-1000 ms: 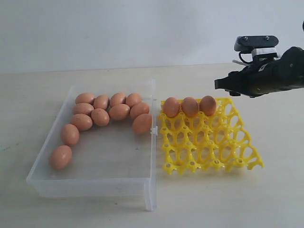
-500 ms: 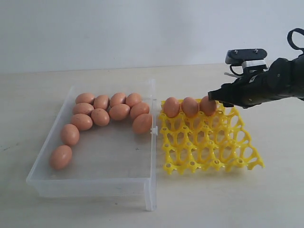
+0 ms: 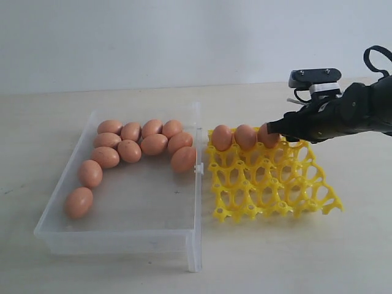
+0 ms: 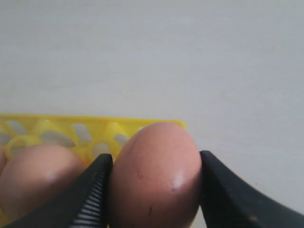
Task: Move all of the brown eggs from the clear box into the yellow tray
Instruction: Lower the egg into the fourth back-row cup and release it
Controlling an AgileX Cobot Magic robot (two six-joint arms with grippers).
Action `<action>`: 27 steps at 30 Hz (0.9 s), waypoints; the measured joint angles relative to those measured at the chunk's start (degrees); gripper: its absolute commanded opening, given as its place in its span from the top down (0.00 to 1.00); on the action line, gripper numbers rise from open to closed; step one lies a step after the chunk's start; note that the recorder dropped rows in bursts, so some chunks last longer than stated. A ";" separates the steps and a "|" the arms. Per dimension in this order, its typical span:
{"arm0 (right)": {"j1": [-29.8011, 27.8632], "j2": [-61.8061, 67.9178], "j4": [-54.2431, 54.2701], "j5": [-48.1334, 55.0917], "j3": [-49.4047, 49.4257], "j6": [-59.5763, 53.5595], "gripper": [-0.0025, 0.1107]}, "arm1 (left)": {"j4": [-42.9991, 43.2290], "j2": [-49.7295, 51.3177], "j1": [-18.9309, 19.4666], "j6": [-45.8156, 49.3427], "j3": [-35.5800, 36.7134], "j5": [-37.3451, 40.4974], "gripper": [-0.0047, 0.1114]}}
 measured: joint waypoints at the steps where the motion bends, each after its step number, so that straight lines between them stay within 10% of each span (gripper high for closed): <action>1: 0.00 0.04 0.00 0.01 0.00 0.00 0.98 | 0.00 0.00 0.00 0.00 0.00 0.00 0.96; 6: 0.00 0.13 0.00 -0.08 0.00 0.00 0.93 | 0.00 0.00 0.00 0.00 0.00 0.00 0.96; 15: 0.00 0.13 -0.14 -0.11 0.00 0.00 0.50 | 0.00 0.00 0.00 0.00 0.00 0.00 0.96; 27: 0.00 -0.34 -0.14 -0.21 0.00 0.00 0.49 | 0.00 0.00 0.00 0.00 0.00 0.00 0.96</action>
